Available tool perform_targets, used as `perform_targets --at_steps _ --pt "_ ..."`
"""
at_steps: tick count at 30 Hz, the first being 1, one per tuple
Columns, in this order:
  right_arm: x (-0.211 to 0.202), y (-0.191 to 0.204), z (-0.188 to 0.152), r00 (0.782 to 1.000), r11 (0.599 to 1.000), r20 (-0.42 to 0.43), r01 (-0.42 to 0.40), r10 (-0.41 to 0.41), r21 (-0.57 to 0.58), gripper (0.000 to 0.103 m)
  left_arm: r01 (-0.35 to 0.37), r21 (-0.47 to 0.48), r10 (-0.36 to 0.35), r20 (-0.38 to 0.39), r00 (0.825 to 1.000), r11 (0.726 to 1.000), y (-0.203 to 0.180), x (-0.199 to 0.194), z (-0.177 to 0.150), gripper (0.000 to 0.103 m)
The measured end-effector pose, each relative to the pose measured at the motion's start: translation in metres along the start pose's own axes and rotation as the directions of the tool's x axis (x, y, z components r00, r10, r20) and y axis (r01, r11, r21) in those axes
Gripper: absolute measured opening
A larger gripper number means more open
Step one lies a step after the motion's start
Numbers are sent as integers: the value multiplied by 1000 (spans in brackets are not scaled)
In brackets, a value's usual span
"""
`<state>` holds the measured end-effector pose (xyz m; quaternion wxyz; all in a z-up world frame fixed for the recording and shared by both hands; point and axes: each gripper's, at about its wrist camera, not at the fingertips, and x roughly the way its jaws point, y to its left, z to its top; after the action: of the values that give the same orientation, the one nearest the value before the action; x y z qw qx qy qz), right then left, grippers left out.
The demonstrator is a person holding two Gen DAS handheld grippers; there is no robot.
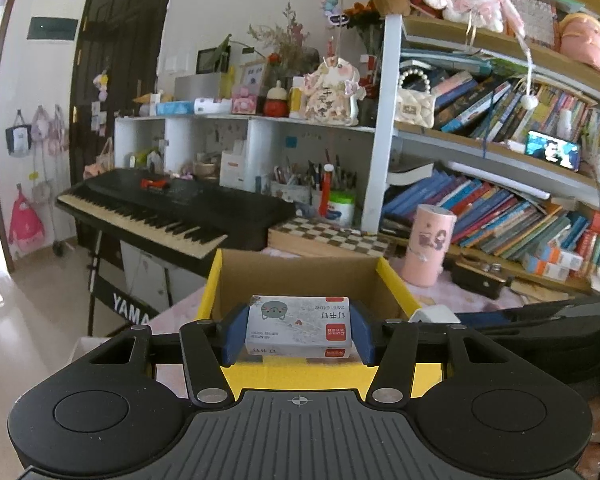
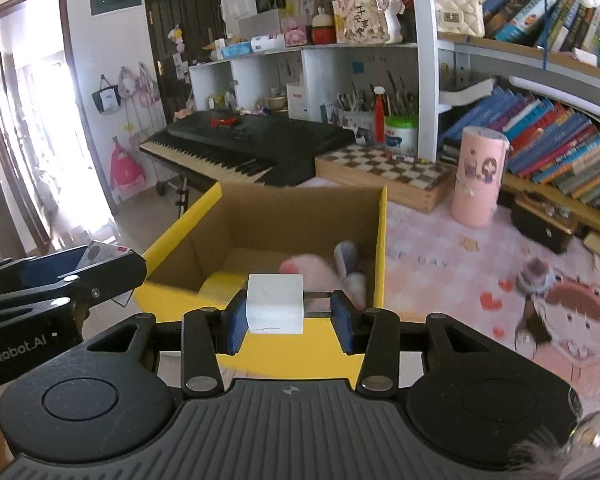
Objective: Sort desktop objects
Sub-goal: 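Lift the white-red box and white plug and carry both toward the yellow box, then lower the box and plug into the yellow box and open both grippers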
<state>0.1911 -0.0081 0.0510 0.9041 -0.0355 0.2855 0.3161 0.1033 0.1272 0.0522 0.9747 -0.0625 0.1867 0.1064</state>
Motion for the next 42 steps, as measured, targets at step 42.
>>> perform_targets --at_steps 42 --pt "238 -23 69 895 937 -446 -149 -8 -315 41 -109 125 151 -398 905 986 16 190 15 53"
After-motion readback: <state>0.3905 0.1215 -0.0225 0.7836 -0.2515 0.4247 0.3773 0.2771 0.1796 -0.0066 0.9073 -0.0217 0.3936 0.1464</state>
